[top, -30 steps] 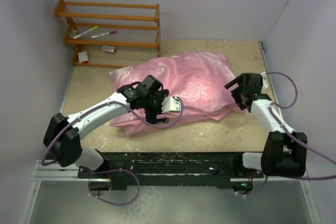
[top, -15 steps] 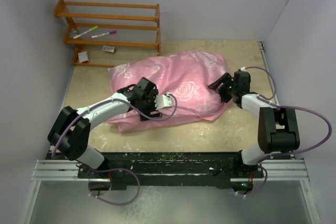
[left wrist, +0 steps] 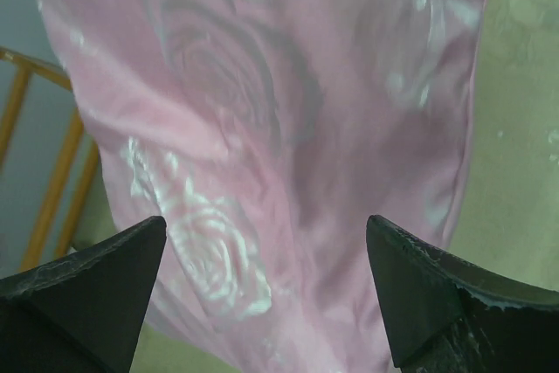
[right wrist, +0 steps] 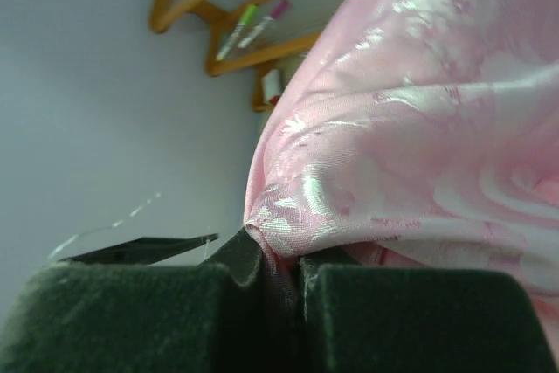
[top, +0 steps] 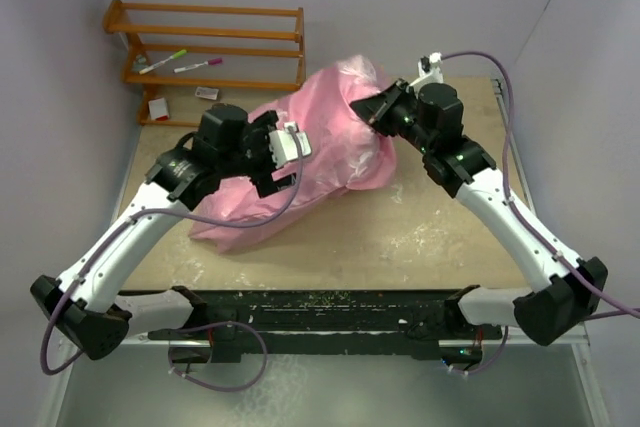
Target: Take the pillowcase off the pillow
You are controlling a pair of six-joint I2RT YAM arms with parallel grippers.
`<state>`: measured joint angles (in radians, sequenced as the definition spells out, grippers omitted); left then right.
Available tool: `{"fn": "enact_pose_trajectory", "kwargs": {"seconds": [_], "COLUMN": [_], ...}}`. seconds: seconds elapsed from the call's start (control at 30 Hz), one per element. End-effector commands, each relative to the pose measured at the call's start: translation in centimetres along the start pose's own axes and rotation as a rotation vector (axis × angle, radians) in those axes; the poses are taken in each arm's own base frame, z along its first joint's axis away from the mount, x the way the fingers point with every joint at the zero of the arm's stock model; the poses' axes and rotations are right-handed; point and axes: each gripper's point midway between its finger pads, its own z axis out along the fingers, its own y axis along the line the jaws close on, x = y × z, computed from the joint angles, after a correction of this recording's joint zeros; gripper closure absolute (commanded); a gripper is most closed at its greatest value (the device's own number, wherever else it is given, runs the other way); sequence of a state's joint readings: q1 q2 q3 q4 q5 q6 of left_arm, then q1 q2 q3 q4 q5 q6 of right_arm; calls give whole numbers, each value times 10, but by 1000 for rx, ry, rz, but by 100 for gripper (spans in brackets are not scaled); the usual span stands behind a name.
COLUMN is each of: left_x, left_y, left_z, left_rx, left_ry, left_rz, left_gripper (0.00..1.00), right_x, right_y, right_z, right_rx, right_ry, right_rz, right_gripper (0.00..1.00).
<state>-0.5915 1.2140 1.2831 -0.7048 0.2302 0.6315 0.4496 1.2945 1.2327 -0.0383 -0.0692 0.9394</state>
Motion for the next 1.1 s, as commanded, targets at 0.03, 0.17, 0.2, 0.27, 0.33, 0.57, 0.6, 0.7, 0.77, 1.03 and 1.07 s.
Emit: {"fn": "enact_pose_trajectory", "kwargs": {"seconds": [0.03,0.17,0.2,0.27,0.33,0.57,0.6,0.7,0.77,1.03,1.07], "left_x": [-59,-82,-82,-74,-58,-26,-25,-21,-25,-74,-76], "left_y": [3,-9,-14,-24,-32,-74,-80,-81,-70,-25,-26], "left_z": [-40,-56,-56,-53,-46,-34,-35,-36,-42,-112,-118], "left_rx": [35,111,129,154,151,265,287,262,200,-57,-63], "left_ry": [-154,-223,-230,-222,-198,-173,-178,-185,-203,-393,-414], "left_rz": [-75,-143,-166,-203,-230,-288,-288,-254,-214,-81,-86], "left_gripper": [1,1,1,1,1,1,1,1,1,1,1], "right_x": [-25,-10,-7,1,8,15,14,13,11,-12,-18], "right_y": [113,163,172,190,202,211,210,203,194,181,185], "right_z": [-36,-44,-46,-50,-55,-76,-77,-79,-78,-86,-87], "right_rx": [-153,-162,-162,-175,-171,-87,-76,-30,9,107,106], "right_ry": [-131,-162,-178,-192,-209,-320,-335,-366,-389,-497,-514], "right_rz": [49,56,64,82,102,182,185,176,153,120,124], "right_gripper": [100,100,100,100,100,100,100,100,100,100,100]}}
